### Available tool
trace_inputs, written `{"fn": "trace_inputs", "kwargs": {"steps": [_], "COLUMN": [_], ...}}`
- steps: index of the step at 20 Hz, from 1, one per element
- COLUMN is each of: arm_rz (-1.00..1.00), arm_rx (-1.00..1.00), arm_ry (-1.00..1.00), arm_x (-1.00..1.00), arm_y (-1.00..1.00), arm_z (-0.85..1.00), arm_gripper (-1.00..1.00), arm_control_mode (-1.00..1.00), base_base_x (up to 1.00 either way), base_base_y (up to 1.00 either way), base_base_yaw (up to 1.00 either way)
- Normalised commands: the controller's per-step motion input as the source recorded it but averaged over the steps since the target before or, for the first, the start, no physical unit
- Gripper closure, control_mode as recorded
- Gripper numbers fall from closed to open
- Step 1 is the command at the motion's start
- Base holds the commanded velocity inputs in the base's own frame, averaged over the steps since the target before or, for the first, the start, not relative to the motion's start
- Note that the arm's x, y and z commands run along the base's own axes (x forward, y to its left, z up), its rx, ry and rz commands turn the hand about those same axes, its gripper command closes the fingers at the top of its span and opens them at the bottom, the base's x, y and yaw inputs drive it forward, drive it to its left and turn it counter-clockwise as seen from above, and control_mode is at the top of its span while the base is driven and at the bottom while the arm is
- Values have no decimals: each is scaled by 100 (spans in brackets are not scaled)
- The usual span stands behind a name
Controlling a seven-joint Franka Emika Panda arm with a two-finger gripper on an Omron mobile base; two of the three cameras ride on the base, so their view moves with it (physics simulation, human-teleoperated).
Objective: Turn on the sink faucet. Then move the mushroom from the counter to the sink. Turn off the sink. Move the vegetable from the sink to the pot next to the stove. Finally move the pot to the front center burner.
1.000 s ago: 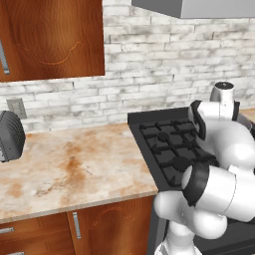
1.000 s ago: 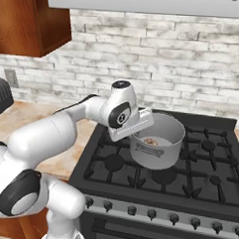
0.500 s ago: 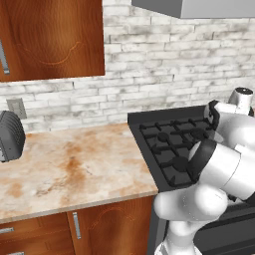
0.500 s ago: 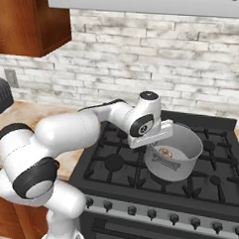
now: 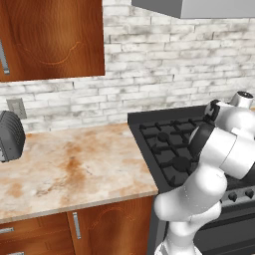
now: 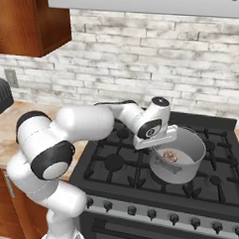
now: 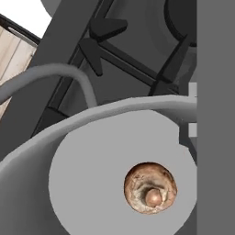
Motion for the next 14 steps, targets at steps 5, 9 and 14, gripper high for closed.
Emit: {"fn": "trace_inputs", "kwargs": {"steps": [5, 9, 14], "arm_rz": [3, 2, 0], "arm_rx": [1, 0, 0], "arm_ry": [0, -1, 0], "arm_x": [-2, -35, -10], "arm_y": [-7, -7, 10], "arm_z": [-9, 0, 0], "arm_gripper": [100, 100, -100], "arm_control_mode": [-100, -100, -100], "base_base_x": [0, 0, 0], "base_base_y": [0, 0, 0], "base_base_yaw": [0, 0, 0]}}
